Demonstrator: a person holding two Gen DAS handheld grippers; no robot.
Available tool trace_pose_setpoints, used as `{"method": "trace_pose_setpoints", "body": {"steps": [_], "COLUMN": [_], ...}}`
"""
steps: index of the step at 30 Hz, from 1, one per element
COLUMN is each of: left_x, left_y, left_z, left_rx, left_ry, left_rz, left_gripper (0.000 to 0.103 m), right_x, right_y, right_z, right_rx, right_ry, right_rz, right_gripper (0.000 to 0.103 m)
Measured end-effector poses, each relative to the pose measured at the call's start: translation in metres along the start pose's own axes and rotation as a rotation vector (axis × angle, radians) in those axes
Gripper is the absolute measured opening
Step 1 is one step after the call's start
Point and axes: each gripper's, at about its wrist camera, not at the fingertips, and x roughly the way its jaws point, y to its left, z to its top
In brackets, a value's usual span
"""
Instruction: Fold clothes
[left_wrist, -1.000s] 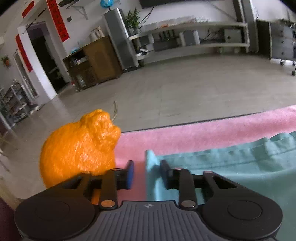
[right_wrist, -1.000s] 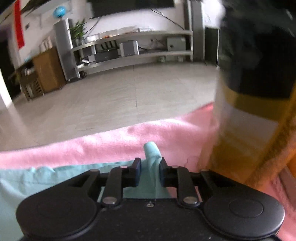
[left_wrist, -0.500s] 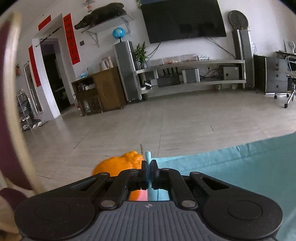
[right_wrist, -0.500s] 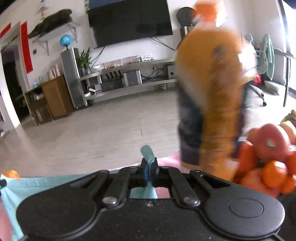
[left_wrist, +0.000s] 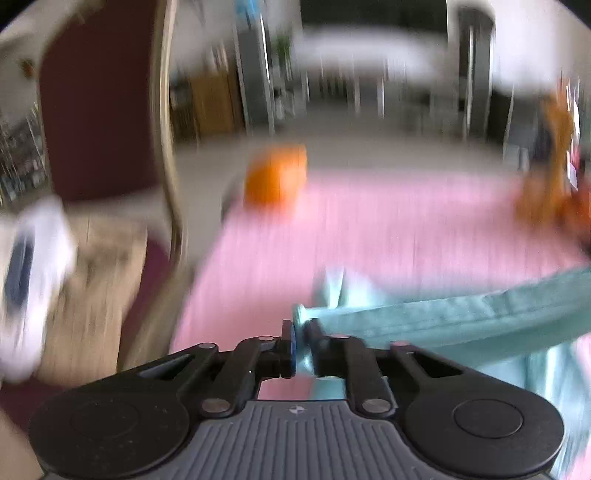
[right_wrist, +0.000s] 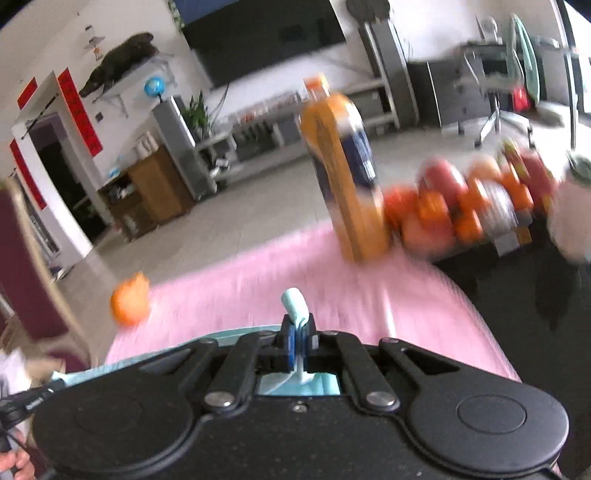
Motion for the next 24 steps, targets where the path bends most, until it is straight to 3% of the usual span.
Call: {"method": "trace_pose_setpoints", "body": {"steps": [2,3,5,8,9,13,18,24], "left_x": [0.002,0.0,-0.005,-0.009,-0.009,-0.006,-0.006,-0.011], "left_y": [0.01,0.016,0.028,0.033,0.031,0.02,0.009,0.008], "left_z": [-0.033,-0.043,-0.049,-0.046,-0.043,-0.049,-0.065,-0.078], "left_rx": [-0.021,-0.045,-0.103,-0.163,-0.165,-0.131,-0.002,0.047], "left_ry": [0.09,0.099,0.071,-0.006,-0.019,0.003,0.029,0.043], "left_rz": [-0.023,-0.039,-0.075,-0.133,-0.152,-0.2,-0.199,-0.198], "left_gripper": [0.018,0.018,0.034,0.038,0.038,0.039,0.046,0.04], "right_x": [-0.008,-0.011,-0.008,-0.003,0.0,0.013,0.016,-0.005], "right_y": [-0.022,-0.033,-0.051,-0.068,-0.069,-0.07,-0.054,-0.064], "right_z": [-0.027,-0.039,-0.044,-0.042,-0.046,-0.058,-0.071,-0.091], "right_rx": [0.048,0.073,0.145,0.194,0.202,0.23,0.083,0.099], "right_ry": [0.06,0.088,0.112,0.101,0.119,0.187,0.233,0.26], "right_rz": [0.001,0.001,0.002,0.025,0.027,0.033,-0.011,-0.048], "right_gripper": [0.011,0.013,0.016,0.033,0.034,0.034,0.034,0.034]}}
